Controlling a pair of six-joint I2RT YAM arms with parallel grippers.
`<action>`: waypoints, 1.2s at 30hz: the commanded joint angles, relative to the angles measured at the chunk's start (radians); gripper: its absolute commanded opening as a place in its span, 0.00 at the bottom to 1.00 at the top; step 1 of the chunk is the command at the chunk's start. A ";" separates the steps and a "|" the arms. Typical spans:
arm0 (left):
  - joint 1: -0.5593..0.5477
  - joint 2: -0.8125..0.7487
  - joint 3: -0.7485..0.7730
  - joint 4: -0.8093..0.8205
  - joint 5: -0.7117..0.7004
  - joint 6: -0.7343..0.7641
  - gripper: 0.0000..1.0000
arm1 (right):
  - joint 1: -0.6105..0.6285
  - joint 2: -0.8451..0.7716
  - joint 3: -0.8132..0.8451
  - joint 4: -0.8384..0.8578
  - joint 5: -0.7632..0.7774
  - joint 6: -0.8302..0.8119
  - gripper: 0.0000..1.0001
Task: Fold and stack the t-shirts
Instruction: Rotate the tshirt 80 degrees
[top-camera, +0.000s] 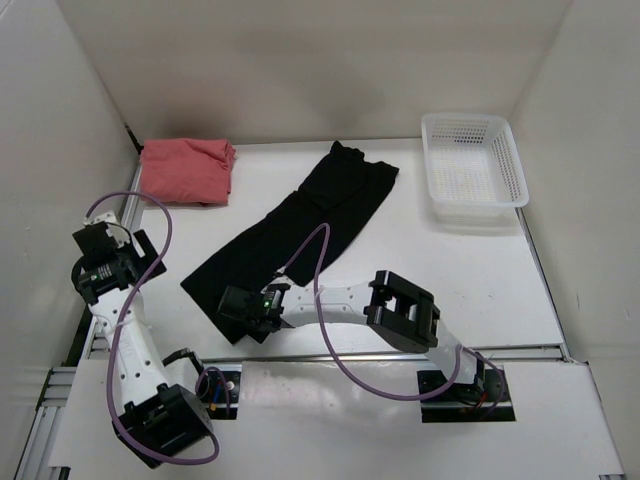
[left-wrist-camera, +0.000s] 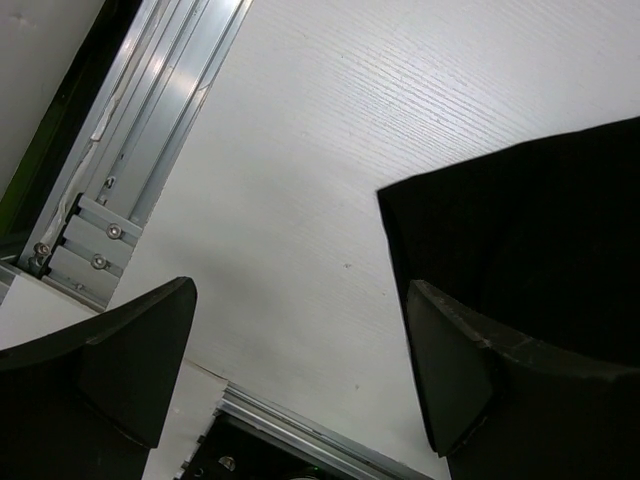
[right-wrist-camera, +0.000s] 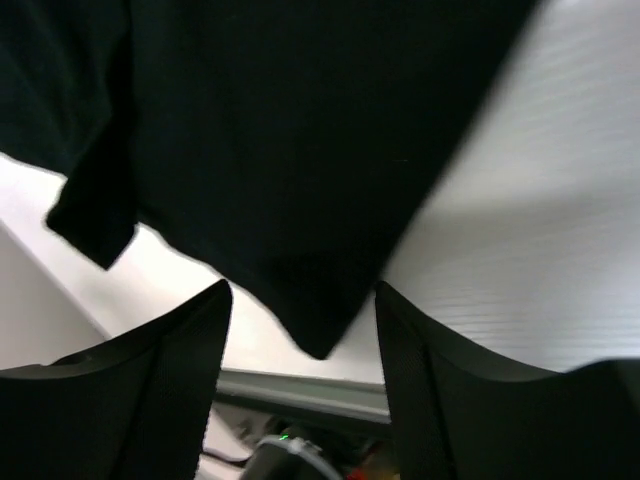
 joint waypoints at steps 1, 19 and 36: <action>0.006 -0.002 0.033 -0.012 0.018 0.000 0.98 | -0.009 0.001 -0.004 0.000 -0.083 0.044 0.64; 0.006 0.016 0.024 -0.003 0.037 0.000 0.98 | -0.017 -0.027 -0.202 0.066 -0.116 0.253 0.07; -0.183 -0.132 0.024 -0.110 0.282 0.000 0.99 | -0.014 -0.723 -1.033 -0.035 -0.119 -0.109 0.00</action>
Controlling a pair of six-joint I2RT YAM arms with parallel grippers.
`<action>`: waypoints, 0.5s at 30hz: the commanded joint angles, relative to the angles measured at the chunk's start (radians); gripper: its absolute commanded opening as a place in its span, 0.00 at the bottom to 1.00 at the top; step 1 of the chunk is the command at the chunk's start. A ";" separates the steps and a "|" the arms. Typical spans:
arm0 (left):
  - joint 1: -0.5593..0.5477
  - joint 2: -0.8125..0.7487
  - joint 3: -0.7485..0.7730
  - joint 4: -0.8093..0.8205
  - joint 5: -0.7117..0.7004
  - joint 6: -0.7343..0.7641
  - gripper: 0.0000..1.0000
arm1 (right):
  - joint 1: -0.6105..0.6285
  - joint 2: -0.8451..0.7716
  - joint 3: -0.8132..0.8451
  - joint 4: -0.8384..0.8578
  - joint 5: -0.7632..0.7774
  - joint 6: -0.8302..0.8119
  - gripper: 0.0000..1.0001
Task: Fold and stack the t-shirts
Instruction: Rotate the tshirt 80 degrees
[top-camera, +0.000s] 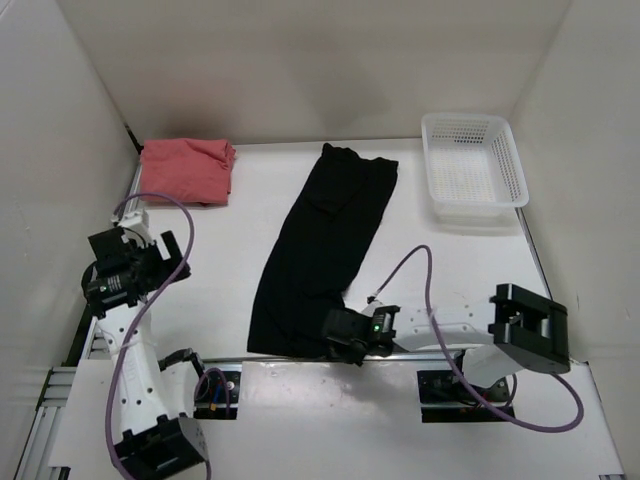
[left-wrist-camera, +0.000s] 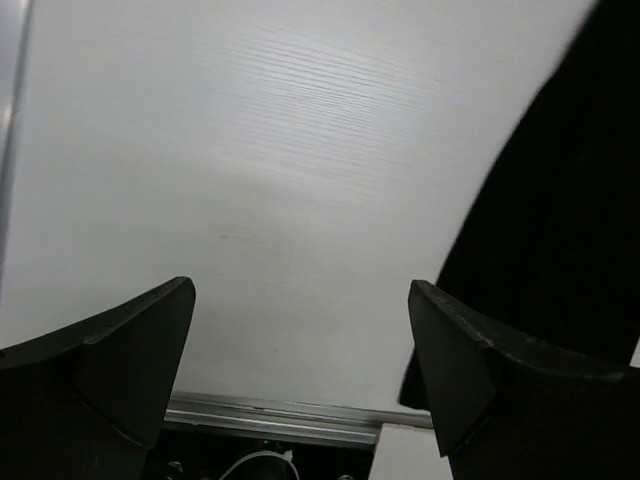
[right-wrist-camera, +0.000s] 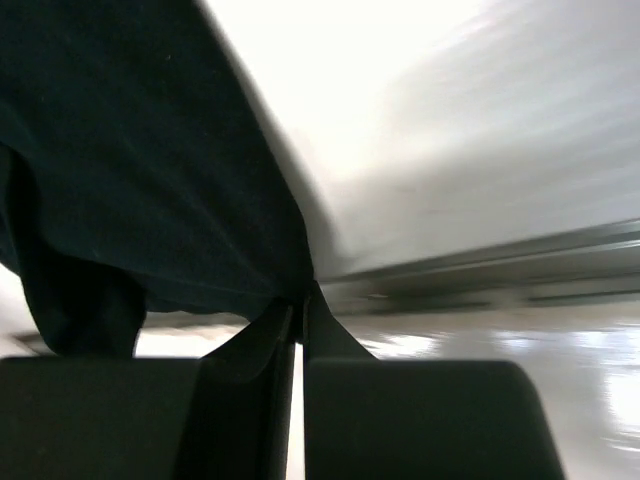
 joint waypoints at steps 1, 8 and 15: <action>-0.093 -0.048 0.012 -0.023 0.087 0.000 0.99 | 0.009 -0.061 -0.099 -0.168 -0.022 -0.132 0.00; -0.314 0.124 0.146 0.000 0.040 0.000 0.99 | 0.009 -0.367 -0.280 -0.168 -0.033 -0.143 0.00; -0.930 0.196 -0.021 0.265 -0.430 0.000 0.99 | 0.009 -0.421 -0.188 -0.177 -0.003 -0.336 0.58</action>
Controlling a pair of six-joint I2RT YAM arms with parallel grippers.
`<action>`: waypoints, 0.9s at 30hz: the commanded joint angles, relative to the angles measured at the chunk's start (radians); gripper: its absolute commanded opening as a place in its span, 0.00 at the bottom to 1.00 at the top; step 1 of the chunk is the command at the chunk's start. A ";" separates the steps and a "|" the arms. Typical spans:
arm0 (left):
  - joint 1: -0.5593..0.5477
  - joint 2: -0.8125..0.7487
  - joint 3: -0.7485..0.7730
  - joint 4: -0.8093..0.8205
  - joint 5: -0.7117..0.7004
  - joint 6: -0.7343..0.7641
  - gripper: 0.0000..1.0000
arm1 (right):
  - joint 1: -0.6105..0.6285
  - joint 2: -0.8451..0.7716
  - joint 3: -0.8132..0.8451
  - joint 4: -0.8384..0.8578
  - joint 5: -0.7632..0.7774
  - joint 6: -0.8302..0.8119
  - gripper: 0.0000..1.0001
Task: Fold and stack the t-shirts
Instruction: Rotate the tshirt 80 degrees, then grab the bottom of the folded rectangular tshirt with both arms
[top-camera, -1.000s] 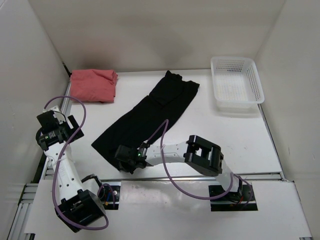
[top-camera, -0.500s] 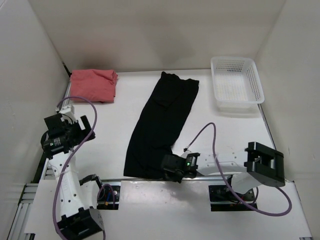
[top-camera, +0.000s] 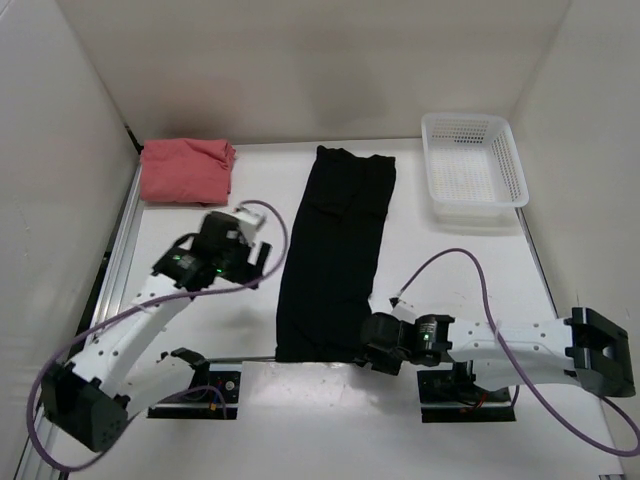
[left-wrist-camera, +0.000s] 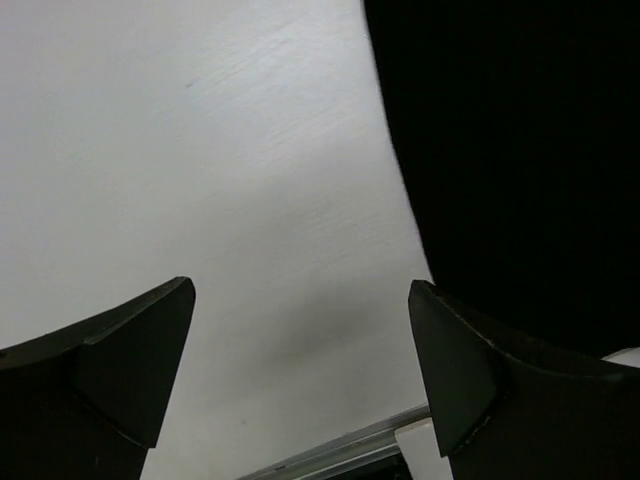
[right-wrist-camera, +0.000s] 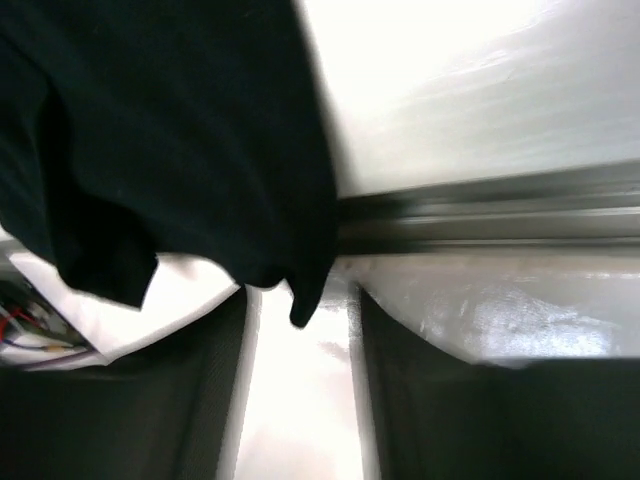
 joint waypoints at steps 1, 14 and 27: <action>-0.258 0.013 -0.041 0.089 -0.198 0.001 0.99 | 0.007 0.045 0.090 -0.083 0.008 -0.156 0.61; -0.406 -0.556 -0.554 0.085 0.532 0.001 0.99 | -0.063 0.007 0.129 -0.135 -0.011 -0.335 0.68; -0.559 -0.208 -0.442 0.128 0.520 0.001 1.00 | -0.063 -0.207 -0.051 -0.100 0.049 -0.167 0.67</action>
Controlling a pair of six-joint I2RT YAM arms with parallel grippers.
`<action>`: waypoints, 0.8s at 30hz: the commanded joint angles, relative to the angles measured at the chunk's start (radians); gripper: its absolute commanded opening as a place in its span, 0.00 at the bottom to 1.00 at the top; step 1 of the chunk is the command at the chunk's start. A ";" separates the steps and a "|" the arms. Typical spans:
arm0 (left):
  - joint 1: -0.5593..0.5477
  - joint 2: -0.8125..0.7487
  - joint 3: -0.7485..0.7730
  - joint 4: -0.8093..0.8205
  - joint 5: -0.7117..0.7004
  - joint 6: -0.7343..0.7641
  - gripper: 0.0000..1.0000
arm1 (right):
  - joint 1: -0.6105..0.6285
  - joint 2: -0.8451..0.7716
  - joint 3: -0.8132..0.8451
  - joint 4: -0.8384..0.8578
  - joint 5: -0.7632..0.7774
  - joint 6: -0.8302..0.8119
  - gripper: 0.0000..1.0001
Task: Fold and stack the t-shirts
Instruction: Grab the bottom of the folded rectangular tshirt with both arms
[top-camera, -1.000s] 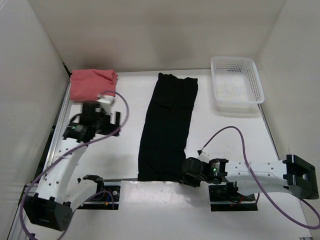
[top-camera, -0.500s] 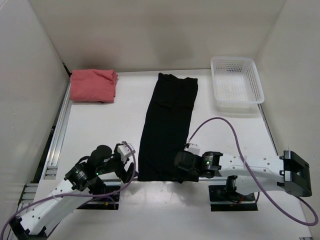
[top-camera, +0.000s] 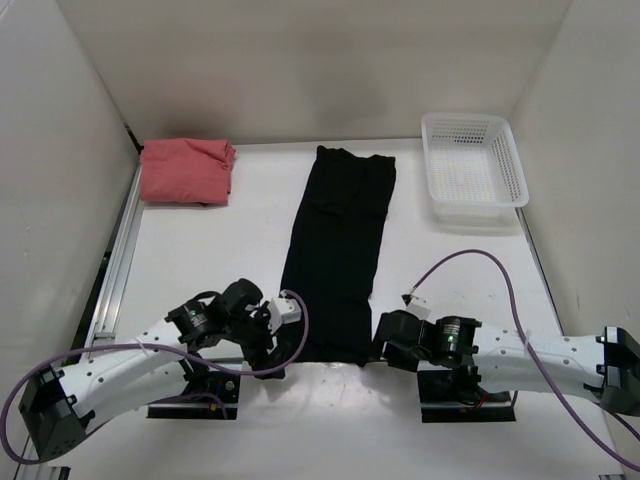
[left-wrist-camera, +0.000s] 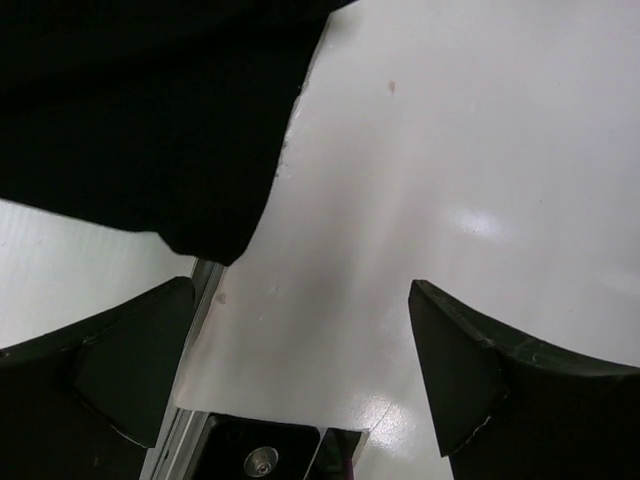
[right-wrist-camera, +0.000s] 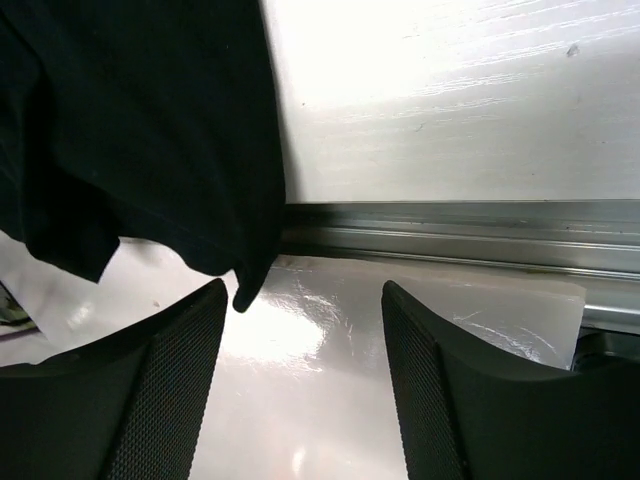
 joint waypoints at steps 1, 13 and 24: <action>-0.052 0.022 0.007 0.052 0.002 0.004 0.98 | -0.010 0.007 -0.008 0.023 0.038 0.023 0.67; 0.034 -0.528 -0.432 0.330 0.140 0.004 0.91 | -0.020 0.049 0.038 0.023 0.020 0.006 0.67; -0.043 0.235 0.310 -0.122 -0.112 0.004 0.76 | -0.020 0.029 0.070 0.002 0.054 -0.024 0.67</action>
